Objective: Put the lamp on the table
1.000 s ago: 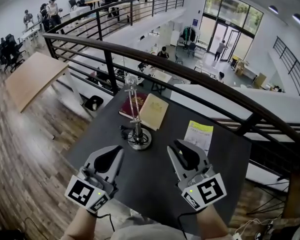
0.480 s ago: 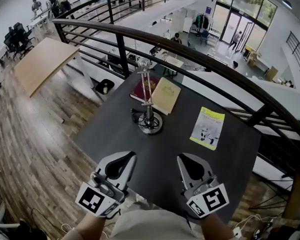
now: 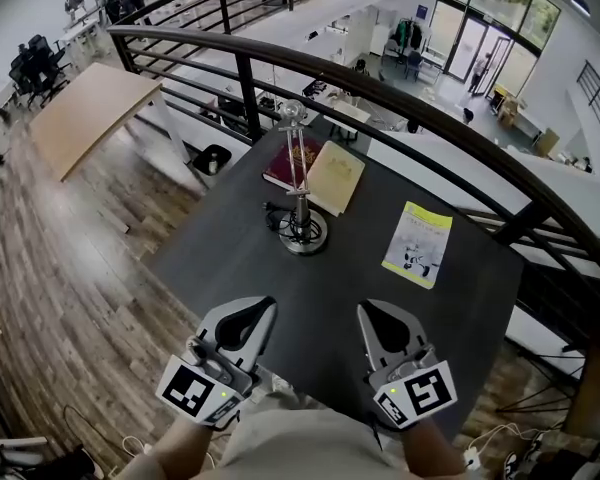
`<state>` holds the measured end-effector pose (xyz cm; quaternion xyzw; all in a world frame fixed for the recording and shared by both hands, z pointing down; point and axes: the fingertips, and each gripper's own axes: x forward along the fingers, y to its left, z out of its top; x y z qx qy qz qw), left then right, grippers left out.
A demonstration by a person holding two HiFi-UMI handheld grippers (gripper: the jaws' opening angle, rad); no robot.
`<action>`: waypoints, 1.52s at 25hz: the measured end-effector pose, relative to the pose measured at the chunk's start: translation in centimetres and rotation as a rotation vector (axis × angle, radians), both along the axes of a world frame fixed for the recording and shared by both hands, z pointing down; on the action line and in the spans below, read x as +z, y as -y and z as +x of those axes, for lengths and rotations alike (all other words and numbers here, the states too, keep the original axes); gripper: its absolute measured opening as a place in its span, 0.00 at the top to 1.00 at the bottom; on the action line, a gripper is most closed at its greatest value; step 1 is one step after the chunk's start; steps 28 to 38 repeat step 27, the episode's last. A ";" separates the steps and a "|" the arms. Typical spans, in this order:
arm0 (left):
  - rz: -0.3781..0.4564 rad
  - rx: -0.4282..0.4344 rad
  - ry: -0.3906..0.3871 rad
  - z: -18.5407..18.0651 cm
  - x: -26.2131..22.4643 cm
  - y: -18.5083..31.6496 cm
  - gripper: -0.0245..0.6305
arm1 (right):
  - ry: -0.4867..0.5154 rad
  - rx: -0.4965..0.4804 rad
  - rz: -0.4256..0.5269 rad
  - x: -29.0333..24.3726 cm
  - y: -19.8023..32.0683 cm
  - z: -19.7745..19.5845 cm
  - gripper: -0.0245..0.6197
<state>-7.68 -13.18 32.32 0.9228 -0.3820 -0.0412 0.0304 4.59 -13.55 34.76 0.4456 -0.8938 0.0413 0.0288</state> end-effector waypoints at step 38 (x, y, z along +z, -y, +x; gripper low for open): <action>-0.009 0.024 -0.006 -0.4 0.9 -0.4 0.96 | 0.041 -0.042 -0.059 0.6 0.5 -1.6 0.96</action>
